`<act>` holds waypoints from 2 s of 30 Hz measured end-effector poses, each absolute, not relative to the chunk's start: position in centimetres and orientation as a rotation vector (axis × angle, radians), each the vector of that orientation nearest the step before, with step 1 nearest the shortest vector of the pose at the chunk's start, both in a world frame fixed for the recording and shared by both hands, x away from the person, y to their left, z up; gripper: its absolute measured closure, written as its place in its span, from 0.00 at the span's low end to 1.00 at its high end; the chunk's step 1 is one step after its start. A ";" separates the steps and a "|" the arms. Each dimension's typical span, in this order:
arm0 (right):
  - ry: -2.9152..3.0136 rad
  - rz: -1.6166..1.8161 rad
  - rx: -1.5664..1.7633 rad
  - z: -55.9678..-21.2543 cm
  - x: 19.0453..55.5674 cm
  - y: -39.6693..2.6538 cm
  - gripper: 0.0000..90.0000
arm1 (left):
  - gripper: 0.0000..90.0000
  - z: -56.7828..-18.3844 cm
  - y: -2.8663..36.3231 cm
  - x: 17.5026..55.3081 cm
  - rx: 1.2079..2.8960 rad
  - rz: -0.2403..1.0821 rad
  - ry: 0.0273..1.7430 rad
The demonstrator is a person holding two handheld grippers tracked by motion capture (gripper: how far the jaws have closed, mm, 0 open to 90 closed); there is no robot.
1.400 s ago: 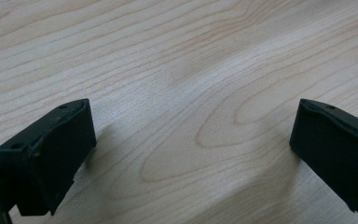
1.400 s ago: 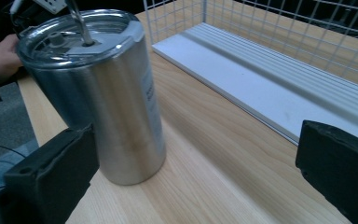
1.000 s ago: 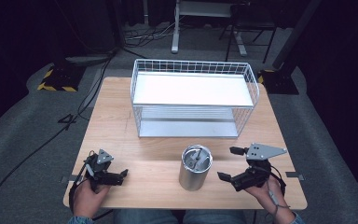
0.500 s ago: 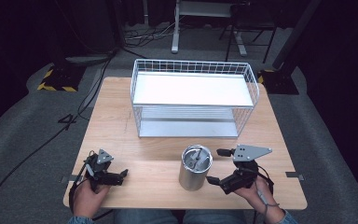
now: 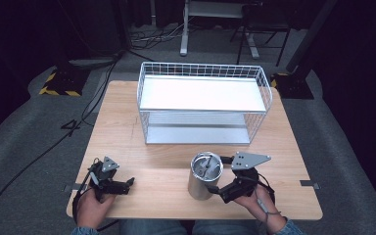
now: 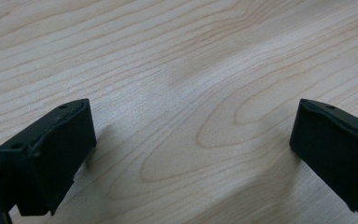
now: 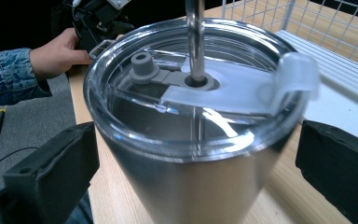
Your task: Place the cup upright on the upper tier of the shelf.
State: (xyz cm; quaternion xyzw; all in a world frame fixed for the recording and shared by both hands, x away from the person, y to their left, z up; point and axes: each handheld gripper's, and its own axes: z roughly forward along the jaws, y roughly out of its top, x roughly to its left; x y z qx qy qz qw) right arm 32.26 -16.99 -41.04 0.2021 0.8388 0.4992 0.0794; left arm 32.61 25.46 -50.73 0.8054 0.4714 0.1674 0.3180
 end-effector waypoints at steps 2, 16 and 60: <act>2.512 1.488 0.601 -41.2 32.4 -16.7 0.00 | 0.01 -50.7 25.5 32.6 2.119 0.440 1.240; 2.525 1.500 0.587 -42.9 33.4 -15.0 0.00 | 0.01 -50.7 25.5 32.6 2.119 0.440 1.241; 2.507 1.451 0.481 -38.6 33.3 -14.6 0.04 | 0.01 -50.7 25.5 32.6 2.119 0.440 1.240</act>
